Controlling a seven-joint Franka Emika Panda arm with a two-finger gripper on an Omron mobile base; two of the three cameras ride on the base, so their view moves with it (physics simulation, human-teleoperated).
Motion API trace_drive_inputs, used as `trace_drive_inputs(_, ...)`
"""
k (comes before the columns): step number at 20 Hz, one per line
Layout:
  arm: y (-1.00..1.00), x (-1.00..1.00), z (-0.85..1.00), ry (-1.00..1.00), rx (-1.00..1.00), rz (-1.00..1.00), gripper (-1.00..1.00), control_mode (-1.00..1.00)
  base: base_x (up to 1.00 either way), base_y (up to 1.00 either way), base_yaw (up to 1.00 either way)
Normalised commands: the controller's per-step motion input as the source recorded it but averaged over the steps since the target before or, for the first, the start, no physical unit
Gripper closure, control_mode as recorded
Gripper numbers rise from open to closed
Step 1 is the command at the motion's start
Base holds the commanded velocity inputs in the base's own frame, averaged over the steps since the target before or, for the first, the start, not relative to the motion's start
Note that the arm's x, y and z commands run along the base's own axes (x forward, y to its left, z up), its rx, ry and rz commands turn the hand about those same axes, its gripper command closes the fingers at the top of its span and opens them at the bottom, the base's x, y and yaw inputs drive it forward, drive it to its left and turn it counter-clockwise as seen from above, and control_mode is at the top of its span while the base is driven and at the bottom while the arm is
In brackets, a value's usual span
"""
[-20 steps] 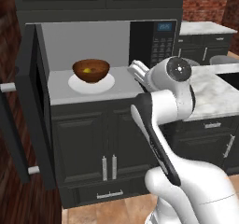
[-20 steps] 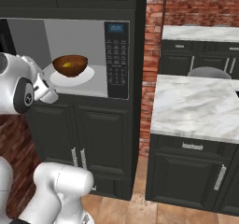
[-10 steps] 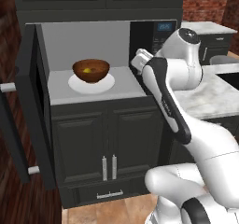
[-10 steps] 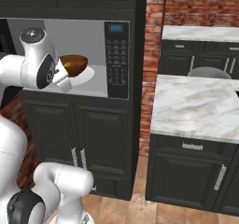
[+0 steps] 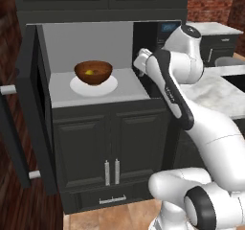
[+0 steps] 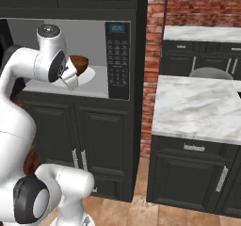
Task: The microwave is finished heating the chicken drumstick and lemon. Take the bowl containing the food and place it on the dining counter.
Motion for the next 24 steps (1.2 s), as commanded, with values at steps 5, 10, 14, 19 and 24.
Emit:
trace_drive_inputs(5,0.31,0.77,-0.07,0.00,0.00,0.00,-1.00,-1.00,0.00,0.00,0.00)
trace_drive_inputs(10,0.26,0.79,0.00,0.00,0.00,-0.02,-1.00,-1.00,0.00,0.00,0.00)
trace_drive_inputs(14,0.38,0.86,-0.15,0.00,0.00,-0.04,-1.00,-1.00,0.00,0.00,0.00)
trace_drive_inputs(19,0.51,0.79,-0.23,0.00,0.00,-0.07,-1.00,-1.00,0.00,0.00,0.00)
trace_drive_inputs(24,0.38,0.74,-0.24,0.00,0.00,-0.05,-1.00,-1.00,0.00,0.00,0.00)
